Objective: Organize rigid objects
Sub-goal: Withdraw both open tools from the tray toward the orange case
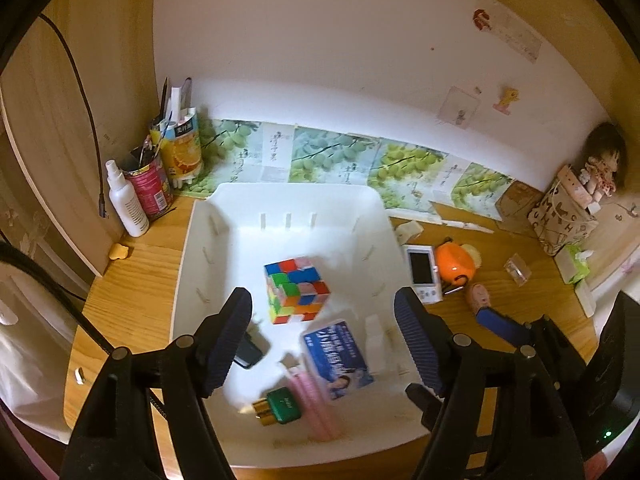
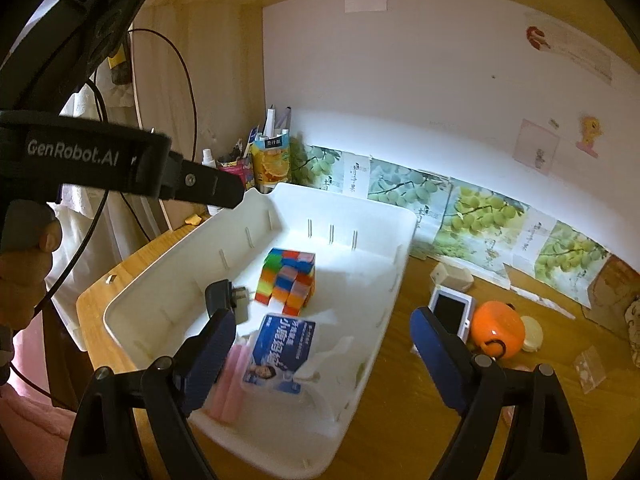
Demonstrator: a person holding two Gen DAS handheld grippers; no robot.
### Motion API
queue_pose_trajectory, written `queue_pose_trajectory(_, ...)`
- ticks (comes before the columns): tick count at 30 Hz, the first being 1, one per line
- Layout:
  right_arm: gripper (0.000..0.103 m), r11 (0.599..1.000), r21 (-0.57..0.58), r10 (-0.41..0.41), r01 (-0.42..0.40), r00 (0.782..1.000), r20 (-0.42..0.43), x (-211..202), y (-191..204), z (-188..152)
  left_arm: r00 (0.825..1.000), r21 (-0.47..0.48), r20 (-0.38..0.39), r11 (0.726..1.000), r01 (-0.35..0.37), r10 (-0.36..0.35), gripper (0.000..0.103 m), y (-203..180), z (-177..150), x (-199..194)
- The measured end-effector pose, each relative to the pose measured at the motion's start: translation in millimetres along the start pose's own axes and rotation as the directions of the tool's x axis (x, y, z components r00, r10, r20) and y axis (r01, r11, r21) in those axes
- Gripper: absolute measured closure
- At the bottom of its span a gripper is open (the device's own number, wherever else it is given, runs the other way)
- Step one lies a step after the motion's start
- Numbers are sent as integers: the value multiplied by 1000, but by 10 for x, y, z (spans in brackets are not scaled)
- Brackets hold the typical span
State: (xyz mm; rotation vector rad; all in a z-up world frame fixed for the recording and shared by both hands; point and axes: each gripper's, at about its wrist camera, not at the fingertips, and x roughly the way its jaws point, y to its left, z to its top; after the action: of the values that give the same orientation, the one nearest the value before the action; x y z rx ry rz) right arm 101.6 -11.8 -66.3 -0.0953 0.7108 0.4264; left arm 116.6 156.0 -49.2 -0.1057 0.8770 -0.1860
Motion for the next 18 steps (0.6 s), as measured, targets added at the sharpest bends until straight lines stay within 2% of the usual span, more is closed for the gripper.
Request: queue_pose_trajectory(18, 13, 1000, -1, -13, 13, 1000, -23, -496, -490, -308, 995, -63, 81, 996, 66, -61, 26, -650, -93, -147)
